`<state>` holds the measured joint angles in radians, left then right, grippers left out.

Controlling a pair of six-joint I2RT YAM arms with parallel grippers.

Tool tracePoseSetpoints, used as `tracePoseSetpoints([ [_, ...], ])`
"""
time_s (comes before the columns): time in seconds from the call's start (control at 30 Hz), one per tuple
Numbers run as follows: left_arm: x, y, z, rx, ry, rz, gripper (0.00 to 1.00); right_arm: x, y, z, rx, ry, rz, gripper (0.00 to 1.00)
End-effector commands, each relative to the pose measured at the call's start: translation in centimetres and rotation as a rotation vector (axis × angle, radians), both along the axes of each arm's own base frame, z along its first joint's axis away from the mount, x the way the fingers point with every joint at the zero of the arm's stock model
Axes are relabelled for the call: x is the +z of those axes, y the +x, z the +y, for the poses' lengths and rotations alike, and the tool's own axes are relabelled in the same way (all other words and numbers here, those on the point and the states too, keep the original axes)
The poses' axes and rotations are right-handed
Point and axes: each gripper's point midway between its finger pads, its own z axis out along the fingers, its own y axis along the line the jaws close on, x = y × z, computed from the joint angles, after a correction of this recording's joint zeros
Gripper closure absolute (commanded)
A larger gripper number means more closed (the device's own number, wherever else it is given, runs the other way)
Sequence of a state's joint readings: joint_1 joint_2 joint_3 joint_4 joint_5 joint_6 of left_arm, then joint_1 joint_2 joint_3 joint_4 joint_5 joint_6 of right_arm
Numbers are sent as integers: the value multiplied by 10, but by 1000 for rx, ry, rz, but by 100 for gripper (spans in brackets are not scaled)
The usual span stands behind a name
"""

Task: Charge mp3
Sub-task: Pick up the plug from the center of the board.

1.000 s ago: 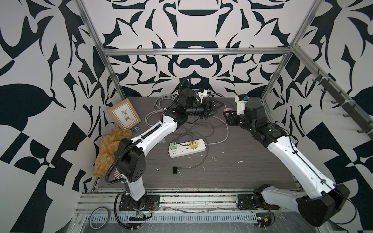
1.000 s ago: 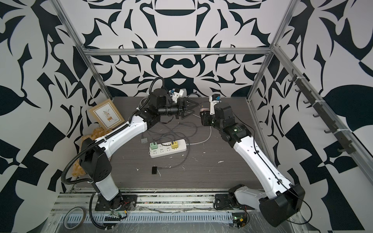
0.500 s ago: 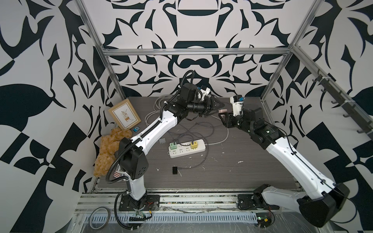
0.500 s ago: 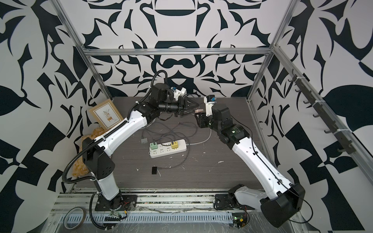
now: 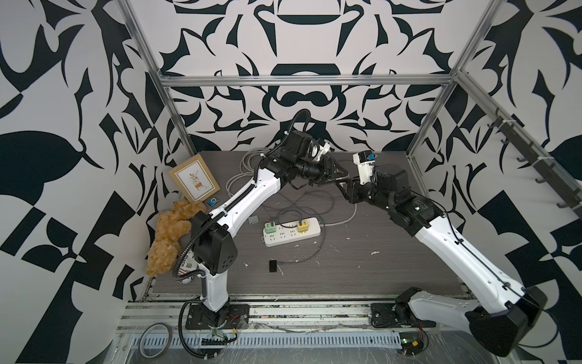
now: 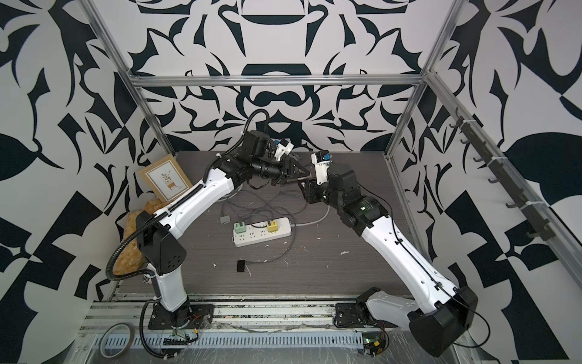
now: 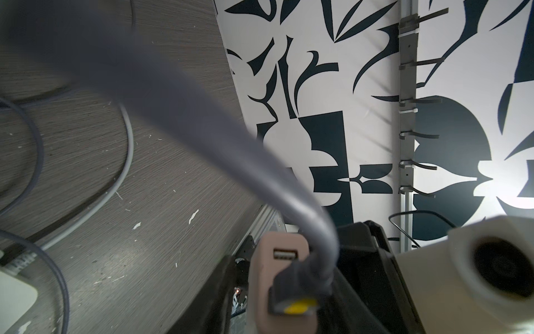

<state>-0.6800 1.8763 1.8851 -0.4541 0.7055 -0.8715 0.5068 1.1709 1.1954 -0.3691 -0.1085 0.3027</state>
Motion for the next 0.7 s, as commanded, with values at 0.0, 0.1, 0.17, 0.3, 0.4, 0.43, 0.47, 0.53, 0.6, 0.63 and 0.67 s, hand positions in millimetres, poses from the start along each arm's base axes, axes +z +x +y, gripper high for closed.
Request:
tracePoseSetpoints([
  [0.0, 3, -5, -4, -51, -11, 0, 62, 22, 0, 5, 24, 21, -72, 100],
  [0.1, 3, -12, -5, -93, -21, 12, 72, 21, 0, 5, 24, 18, -68, 100],
  [0.17, 3, -16, -5, -118, -26, 15, 78, 21, 0, 5, 27, 18, -69, 100],
  [0.3, 3, -23, -2, -157, -28, -6, 87, 23, -1, 3, 10, 30, -69, 96],
  [0.4, 9, -22, 6, -162, -35, -69, 89, 28, -4, 3, 9, 60, -52, 72],
  [0.43, 11, -20, 11, -160, -36, -103, 90, 29, -7, 5, 18, 75, -43, 63],
  [0.47, 13, -19, 14, -159, -35, -135, 90, 31, -9, 6, 26, 89, -33, 55],
  [0.53, 18, -17, 26, -157, -33, -213, 91, 37, -17, 13, 66, 136, -11, 43],
  [0.6, 19, -14, 39, -150, -24, -281, 91, 41, -28, 20, 120, 178, 12, 25],
  [0.63, 19, -12, 46, -144, -12, -311, 91, 44, -34, 23, 147, 198, 25, 24],
  [0.67, 19, -12, 53, -142, 0, -335, 91, 45, -39, 24, 162, 212, 40, 23],
])
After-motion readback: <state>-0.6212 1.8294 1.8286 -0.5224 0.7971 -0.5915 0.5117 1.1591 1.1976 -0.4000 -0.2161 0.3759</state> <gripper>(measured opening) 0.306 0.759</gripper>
